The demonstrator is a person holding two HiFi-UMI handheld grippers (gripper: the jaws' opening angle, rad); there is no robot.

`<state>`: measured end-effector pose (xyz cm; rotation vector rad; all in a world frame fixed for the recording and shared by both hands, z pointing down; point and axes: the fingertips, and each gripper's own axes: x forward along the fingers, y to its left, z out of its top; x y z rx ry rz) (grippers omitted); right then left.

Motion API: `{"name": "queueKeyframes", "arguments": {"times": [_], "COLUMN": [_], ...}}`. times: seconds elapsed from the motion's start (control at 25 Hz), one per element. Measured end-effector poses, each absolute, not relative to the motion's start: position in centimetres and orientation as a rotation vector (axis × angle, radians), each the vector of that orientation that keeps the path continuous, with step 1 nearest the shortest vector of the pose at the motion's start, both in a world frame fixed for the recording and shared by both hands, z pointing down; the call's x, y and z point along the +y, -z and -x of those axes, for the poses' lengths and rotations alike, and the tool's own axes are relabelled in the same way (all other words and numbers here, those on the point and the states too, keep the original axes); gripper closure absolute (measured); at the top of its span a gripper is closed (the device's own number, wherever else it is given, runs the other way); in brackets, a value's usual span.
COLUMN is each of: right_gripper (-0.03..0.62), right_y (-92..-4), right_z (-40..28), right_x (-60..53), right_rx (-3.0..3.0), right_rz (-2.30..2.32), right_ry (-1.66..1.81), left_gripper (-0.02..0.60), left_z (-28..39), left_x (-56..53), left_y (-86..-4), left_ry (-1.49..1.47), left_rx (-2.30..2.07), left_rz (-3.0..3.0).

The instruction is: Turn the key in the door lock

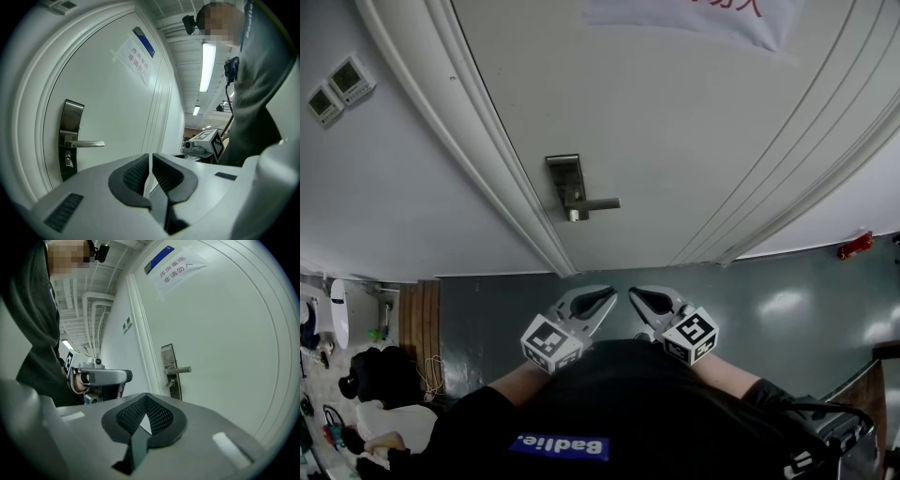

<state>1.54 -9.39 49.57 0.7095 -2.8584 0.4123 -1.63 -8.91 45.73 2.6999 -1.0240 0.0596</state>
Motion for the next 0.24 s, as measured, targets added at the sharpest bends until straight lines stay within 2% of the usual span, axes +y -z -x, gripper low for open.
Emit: {"name": "queueKeyframes", "arguments": {"times": [0.24], "right_gripper": [0.594], "right_y": [-49.58], "right_z": [-1.72], "right_x": [-9.48], "right_rx": [-2.861], "right_rz": [-0.719], "right_ry": [-0.401], "left_gripper": [0.564], "left_z": [1.5], "left_x": [-8.97], "left_y": [-45.61], "left_ry": [-0.054], "left_rx": [-1.023], "left_rz": [-2.706]}}
